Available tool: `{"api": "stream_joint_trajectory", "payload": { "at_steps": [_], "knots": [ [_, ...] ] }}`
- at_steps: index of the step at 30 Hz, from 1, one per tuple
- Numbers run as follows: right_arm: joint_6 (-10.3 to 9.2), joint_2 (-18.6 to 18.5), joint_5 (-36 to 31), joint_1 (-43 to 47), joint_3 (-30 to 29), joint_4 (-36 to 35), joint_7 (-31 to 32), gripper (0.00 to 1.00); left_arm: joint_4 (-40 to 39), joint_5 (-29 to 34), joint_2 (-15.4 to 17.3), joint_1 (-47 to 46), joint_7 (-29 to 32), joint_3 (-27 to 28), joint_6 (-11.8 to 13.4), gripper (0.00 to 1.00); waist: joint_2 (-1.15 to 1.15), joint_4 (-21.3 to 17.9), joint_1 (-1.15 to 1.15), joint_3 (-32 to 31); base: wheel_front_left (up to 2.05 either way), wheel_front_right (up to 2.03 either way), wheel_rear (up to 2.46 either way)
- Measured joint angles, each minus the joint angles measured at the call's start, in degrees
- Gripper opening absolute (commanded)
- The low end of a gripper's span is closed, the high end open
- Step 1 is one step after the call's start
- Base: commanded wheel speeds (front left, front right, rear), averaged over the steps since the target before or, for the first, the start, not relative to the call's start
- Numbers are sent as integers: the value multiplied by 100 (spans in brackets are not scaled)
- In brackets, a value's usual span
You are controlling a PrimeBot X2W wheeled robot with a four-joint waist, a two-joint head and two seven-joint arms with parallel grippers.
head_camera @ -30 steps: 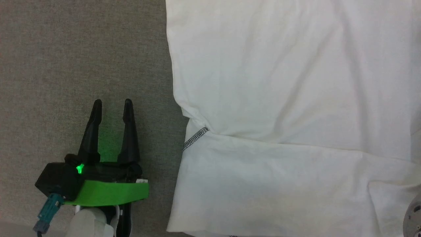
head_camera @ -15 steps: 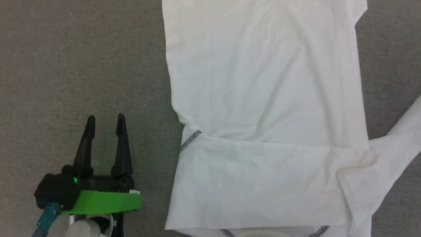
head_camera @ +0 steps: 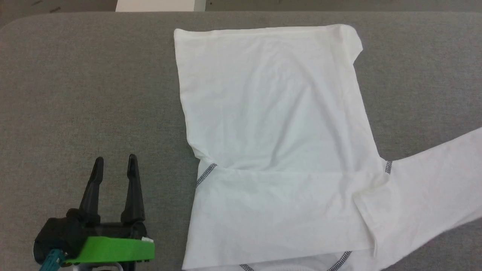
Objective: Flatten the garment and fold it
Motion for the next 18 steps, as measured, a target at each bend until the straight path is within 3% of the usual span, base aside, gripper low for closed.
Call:
{"api": "stream_joint_trajectory", "payload": {
  "at_steps": [9,13,18],
  "knots": [
    [0,-91,320,246,148,1,-56,0,-75,-78,8,208,75,10,90,100,0,-157,0,-455,0,0,0],
    [0,-54,781,392,750,-183,-13,0,-90,-102,8,235,96,-20,96,100,0,-188,0,-607,0,0,0],
    [0,326,1544,695,1983,-990,443,0,-91,-151,8,310,116,-23,101,100,0,-194,0,-761,0,0,0]
  ]
}}
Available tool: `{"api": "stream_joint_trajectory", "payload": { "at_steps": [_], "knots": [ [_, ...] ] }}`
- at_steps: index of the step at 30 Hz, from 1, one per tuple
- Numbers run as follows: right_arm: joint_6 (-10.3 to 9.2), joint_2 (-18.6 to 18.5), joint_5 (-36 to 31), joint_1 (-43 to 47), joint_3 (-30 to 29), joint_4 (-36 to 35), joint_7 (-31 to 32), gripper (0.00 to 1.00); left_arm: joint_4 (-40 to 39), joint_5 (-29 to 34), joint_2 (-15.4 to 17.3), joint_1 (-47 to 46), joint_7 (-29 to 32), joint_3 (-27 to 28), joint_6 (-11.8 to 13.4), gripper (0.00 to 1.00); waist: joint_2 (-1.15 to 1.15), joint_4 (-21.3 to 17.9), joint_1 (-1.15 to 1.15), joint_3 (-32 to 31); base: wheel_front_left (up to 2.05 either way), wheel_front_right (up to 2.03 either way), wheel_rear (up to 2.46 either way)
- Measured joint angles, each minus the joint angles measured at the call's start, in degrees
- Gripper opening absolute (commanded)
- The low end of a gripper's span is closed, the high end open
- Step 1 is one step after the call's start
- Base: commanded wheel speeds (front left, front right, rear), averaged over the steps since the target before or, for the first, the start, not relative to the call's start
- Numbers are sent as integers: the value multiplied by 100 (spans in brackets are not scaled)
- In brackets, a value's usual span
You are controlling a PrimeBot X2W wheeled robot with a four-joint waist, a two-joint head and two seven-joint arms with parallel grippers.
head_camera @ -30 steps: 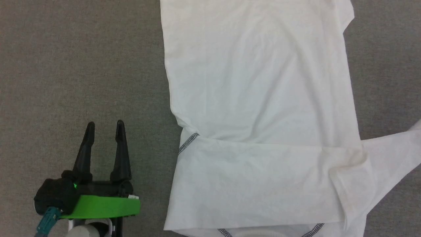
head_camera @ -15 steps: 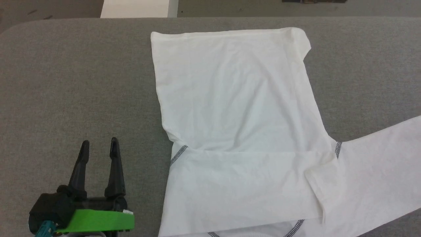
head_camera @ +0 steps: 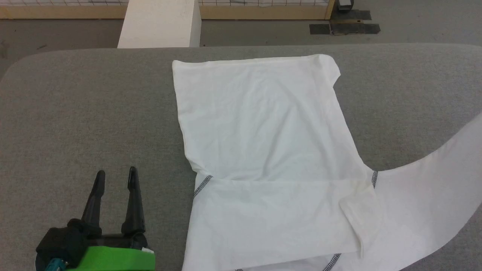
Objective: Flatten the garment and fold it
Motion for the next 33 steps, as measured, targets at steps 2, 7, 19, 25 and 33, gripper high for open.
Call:
{"api": "stream_joint_trajectory", "payload": {
  "at_steps": [2,7,19,25,33],
  "knots": [
    [1,152,257,161,494,-360,230,0,-1,-8,2,14,3,-3,19,100,0,7,0,-56,0,0,0],
    [0,600,758,556,1674,-1306,687,0,-5,-35,3,62,37,-41,44,100,0,53,0,-208,0,0,0],
    [0,1388,1001,899,3943,-1295,378,0,-59,-93,16,129,100,-93,74,100,0,295,0,-343,0,0,0],
    [0,1435,1151,1008,4690,-96,-443,0,40,-127,11,124,99,-175,58,100,0,494,0,-283,0,0,0],
    [0,1444,1201,1058,5555,1895,-1685,0,186,-146,5,94,98,-276,34,100,0,808,0,-212,0,0,0]
  ]
}}
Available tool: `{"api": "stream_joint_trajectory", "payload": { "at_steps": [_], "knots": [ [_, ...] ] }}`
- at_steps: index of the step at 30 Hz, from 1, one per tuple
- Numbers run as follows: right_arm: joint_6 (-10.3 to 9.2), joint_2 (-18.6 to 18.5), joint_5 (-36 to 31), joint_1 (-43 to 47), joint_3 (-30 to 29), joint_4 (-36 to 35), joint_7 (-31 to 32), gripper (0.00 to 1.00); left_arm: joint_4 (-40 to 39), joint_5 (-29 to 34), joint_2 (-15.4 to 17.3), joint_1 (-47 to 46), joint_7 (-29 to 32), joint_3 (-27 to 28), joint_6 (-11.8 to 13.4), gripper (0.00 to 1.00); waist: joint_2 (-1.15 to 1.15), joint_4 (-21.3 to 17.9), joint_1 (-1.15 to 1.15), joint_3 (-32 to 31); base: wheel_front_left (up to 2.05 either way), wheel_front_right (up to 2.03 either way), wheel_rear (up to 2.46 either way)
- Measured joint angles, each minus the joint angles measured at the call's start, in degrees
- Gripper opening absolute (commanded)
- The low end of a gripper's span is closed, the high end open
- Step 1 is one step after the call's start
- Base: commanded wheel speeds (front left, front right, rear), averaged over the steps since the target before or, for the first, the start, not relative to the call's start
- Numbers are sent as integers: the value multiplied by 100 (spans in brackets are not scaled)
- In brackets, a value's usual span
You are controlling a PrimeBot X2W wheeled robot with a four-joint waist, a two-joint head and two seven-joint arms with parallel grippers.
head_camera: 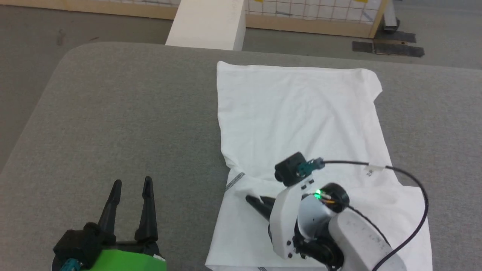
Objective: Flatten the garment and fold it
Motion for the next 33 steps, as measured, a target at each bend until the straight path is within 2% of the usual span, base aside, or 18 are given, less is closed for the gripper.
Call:
{"api": "stream_joint_trajectory", "payload": {
  "at_steps": [4,5,6,11,15,19,22,25,29,33],
  "knots": [
    [0,-1,48,-109,188,825,-555,0,90,-5,-3,-13,-3,-56,-2,100,0,131,0,25,0,0,0],
    [0,-3,94,-166,231,954,-658,87,102,-7,-4,-21,-4,-67,-2,100,0,153,0,28,0,0,0],
    [0,-5,143,-244,287,1068,-773,100,111,-7,-4,-34,-4,-77,-2,100,0,173,0,31,0,0,0],
    [0,7,530,-692,516,1170,-1007,100,123,-8,-1,-60,-22,-62,1,100,0,117,0,27,0,0,0],
    [0,11,508,-996,236,959,-1013,100,85,-8,10,-57,-22,-33,13,100,0,-42,0,3,0,0,0],
    [0,7,19,-1040,-639,428,-1004,100,11,-8,26,-51,-22,-11,58,100,0,-254,0,-20,0,0,0],
    [0,-77,-533,-869,-1480,-269,-1004,100,-62,-8,43,-48,-10,-18,66,100,0,-417,0,-26,0,0,0],
    [0,-157,-1040,-375,-2386,-1161,-995,100,-110,-8,58,-53,12,-53,66,100,0,-569,0,-9,0,0,0],
    [0,-171,-1682,374,-3260,-2243,-1117,100,-153,-8,60,-57,22,-90,66,100,0,-695,0,58,0,0,0],
    [0,-32,-1829,1275,-4074,-2999,-1460,100,-149,7,59,-55,-5,-186,64,100,0,-766,0,143,0,0,0]
  ]
}}
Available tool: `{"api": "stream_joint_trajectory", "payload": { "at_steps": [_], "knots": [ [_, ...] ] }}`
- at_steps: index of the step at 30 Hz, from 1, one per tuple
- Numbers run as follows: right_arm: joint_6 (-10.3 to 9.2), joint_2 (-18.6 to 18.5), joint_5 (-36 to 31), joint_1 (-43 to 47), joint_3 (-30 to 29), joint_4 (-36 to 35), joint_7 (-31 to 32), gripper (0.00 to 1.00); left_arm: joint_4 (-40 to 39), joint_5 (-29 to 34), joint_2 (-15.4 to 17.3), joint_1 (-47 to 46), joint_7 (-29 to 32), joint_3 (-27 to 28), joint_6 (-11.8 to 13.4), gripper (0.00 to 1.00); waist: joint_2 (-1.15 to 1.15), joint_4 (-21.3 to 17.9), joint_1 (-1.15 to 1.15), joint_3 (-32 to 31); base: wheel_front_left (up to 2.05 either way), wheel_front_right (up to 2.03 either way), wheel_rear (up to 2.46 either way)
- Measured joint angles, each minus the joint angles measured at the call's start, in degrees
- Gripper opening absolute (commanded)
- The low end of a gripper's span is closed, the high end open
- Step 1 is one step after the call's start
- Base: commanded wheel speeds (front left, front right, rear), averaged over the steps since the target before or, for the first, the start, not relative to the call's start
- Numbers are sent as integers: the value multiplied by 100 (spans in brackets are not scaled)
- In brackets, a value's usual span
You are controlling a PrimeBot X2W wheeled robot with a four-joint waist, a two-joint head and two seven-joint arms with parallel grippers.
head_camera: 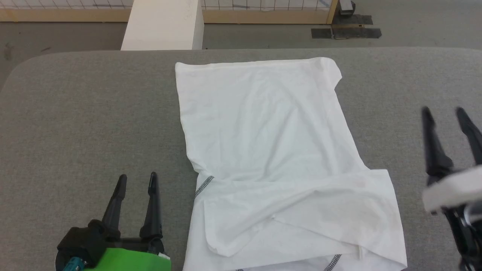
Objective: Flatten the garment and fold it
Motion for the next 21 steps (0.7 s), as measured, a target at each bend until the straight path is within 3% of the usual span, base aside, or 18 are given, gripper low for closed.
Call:
{"api": "stream_joint_trajectory", "payload": {
  "at_steps": [5,12,16,21],
  "knots": [
    [0,16,389,887,-371,-145,-678,100,78,74,-9,11,-89,-4,81,100,0,-61,0,75,0,0,0],
    [0,24,570,1096,-371,-97,-1131,100,-90,152,102,-553,100,48,148,100,0,-98,0,288,0,0,0],
    [0,25,576,1001,-260,-162,-1182,100,-168,314,467,-1615,712,53,64,100,0,-98,0,520,0,0,0],
    [0,26,536,780,-138,-397,-1159,100,-70,333,1009,-3464,1892,77,-254,100,0,-94,0,915,0,0,0]
  ]
}}
